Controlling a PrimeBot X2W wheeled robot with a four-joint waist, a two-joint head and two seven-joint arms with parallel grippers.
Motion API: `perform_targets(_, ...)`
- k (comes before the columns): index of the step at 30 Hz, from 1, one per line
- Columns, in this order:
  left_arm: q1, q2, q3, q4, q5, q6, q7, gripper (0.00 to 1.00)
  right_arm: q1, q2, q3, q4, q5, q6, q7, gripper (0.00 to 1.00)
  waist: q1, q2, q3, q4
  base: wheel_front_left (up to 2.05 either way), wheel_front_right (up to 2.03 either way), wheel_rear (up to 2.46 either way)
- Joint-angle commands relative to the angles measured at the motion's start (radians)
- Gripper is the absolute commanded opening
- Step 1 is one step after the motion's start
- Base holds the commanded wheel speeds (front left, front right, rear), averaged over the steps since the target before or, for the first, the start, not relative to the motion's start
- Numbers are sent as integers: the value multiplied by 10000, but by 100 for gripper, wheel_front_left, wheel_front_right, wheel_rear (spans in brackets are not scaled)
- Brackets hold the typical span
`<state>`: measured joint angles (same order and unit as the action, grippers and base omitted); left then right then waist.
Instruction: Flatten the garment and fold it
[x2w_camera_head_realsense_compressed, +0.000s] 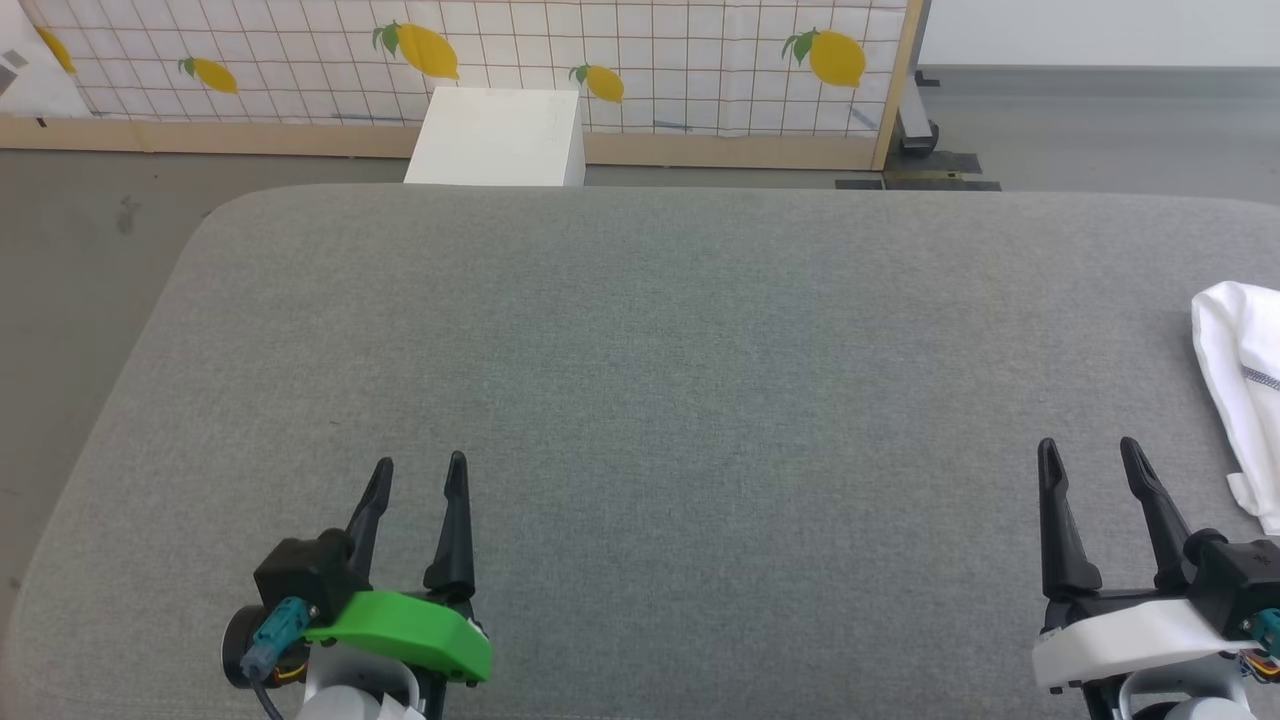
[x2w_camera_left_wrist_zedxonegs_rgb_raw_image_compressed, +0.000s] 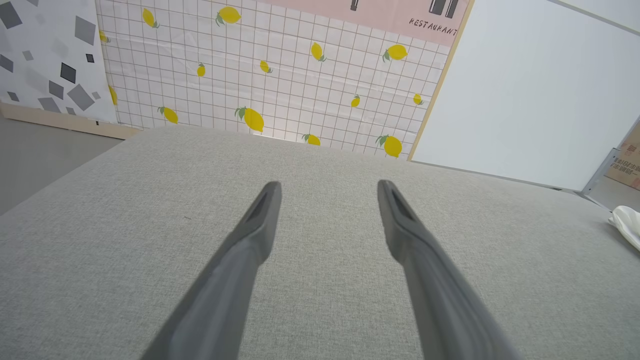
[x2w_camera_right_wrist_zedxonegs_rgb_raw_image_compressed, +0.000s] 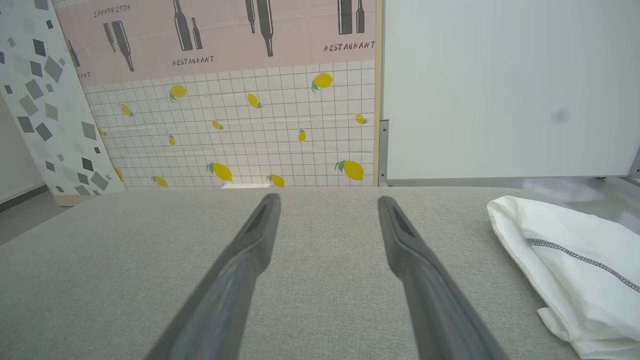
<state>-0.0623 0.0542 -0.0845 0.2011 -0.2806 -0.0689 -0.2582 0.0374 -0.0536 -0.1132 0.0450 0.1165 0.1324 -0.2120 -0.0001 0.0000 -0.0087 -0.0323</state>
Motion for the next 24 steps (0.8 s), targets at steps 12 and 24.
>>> perform_targets(12, -2, 0, -17, 28, -3, 2, 20, 0, 0, 0, 74, 8, 104, 0, 9, 0, 1, 0, 103, 7, 0, 0, 0)
perform_targets(24, -3, 0, -14, 29, -4, 1, 19, 0, 0, -2, 73, 16, 105, 0, 10, 0, 1, 0, 103, 8, 0, 0, 0)
